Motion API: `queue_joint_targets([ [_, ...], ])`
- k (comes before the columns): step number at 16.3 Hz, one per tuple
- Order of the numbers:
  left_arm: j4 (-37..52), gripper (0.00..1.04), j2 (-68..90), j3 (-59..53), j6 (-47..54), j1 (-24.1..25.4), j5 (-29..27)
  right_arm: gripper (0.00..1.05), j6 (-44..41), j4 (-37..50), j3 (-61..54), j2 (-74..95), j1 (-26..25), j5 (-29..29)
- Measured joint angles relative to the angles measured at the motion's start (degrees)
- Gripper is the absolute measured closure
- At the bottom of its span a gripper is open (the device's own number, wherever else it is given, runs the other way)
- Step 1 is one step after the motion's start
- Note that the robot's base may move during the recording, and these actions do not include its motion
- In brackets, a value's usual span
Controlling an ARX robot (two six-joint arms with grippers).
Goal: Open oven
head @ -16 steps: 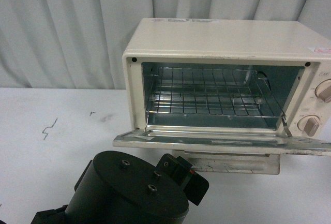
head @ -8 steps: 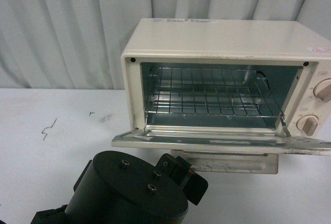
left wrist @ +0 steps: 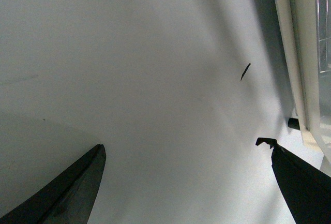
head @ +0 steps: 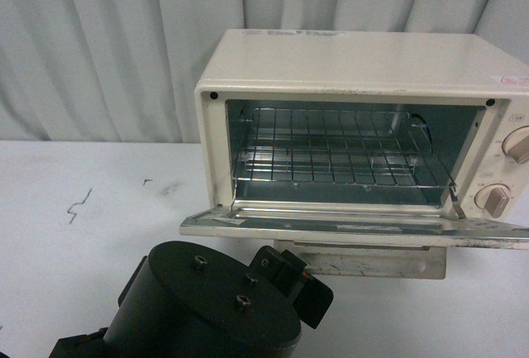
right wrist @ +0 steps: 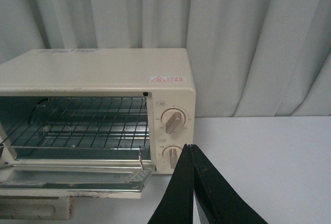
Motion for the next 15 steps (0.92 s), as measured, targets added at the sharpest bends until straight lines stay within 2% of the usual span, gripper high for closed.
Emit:
queue_joint_targets([
  [1, 0.0, 0.07, 0.0, 0.0, 0.0, 0.0, 0.0, 1.03, 0.0, -3.5, 0.0, -3.7, 0.0, 0.0],
  [4, 0.0, 0.07, 0.0, 0.0, 0.0, 0.0, 0.0, 1.03, 0.0, -7.0, 0.0, -7.4, 0.0, 0.0],
  [15, 0.0, 0.07, 0.0, 0.0, 0.0, 0.0, 0.0, 1.03, 0.0, -14.8, 0.1, -13.7, 0.0, 0.0],
])
